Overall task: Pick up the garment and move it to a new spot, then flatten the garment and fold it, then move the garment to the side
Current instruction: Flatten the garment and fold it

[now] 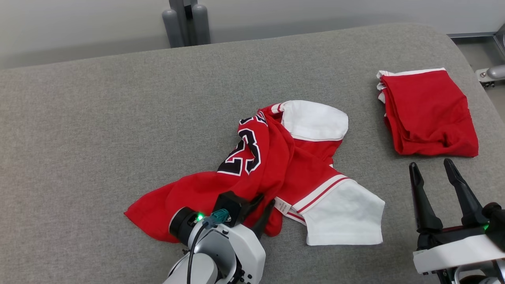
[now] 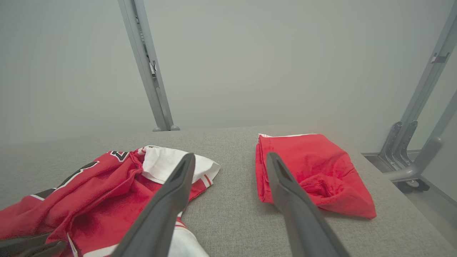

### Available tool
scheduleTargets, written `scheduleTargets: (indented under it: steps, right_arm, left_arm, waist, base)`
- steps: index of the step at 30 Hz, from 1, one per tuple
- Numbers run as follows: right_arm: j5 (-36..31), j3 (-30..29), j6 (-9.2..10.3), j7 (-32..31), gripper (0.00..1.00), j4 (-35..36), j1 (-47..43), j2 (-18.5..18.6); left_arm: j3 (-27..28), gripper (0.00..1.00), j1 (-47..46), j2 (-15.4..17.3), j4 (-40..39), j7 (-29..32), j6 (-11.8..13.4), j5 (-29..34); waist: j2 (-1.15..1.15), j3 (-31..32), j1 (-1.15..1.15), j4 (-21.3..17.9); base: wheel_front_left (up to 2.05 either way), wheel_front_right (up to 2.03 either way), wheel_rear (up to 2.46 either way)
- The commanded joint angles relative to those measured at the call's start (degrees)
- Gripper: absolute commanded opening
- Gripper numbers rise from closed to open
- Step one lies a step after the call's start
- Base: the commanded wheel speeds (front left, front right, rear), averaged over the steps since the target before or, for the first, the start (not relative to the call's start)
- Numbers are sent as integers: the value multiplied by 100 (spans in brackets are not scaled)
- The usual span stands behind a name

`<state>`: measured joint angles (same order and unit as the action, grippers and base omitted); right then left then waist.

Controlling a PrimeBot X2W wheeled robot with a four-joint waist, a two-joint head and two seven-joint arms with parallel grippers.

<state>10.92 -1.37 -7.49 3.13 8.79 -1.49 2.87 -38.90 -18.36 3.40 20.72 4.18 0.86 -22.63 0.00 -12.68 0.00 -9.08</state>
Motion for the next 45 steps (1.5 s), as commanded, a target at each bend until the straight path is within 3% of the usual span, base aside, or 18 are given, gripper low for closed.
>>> scheduleTargets:
  steps: [1, 6, 13, 27, 31, 33, 39, 43, 44, 45]
  right_arm:
    - [51, -49, -1, 77, 100, -31, 62, 15]
    - [74, -108, -1, 121, 100, -106, 67, 14]
    - [120, -103, -1, 157, 100, -181, 91, 15]
    - [140, -139, -1, 115, 100, -317, 22, 18]
    - [143, -102, -1, 64, 100, -302, 48, 19]
    - [141, -41, -1, 48, 100, -287, 119, 18]
    - [193, 23, -1, 53, 100, -324, 193, 18]
    - [230, -17, -1, 82, 100, -342, 151, 17]
    - [233, -39, -1, 93, 100, -343, 143, 17]
    - [227, -67, -1, 106, 100, -337, 135, 19]
  left_arm:
    - [44, 0, -128, 39, 50, -71, 23, 23]
    - [63, 0, -172, 152, -71, -109, 49, 69]
    - [26, 0, 91, 757, -950, 232, -15, 139]
    - [323, 0, 545, 2773, -3383, 1521, 19, 507]
    - [559, 0, 250, 3303, -3709, 1839, -89, 647]
    - [639, 0, 25, 3539, -3628, 2001, -293, 567]
    - [639, 0, -161, 3389, -2690, 1977, -473, 199]
    - [752, 0, -195, 3148, -2021, 1726, -321, 33]
    - [806, 40, -190, 3065, -1876, 1630, -242, -11]
    - [833, 100, -175, 2993, -1757, 1522, -173, -20]
  waist:
    - [0, -39, 0, 34]
    - [0, -20, 0, 192]
    - [0, 61, 0, 657]
    - [0, 255, 0, 1278]
    - [0, 258, 0, 1293]
    - [0, 213, 0, 1202]
    - [0, 109, 0, 883]
    - [0, 78, 0, 757]
    - [0, 76, 0, 744]
    - [0, 73, 0, 735]
  base:
    - [0, 0, 0]
    - [0, 0, 0]
    - [0, 0, 0]
    - [0, 0, 0]
    - [0, 0, 0]
    - [0, 0, 0]
    - [0, 0, 0]
    - [0, 0, 0]
    - [0, 0, 0]
    - [0, 0, 0]
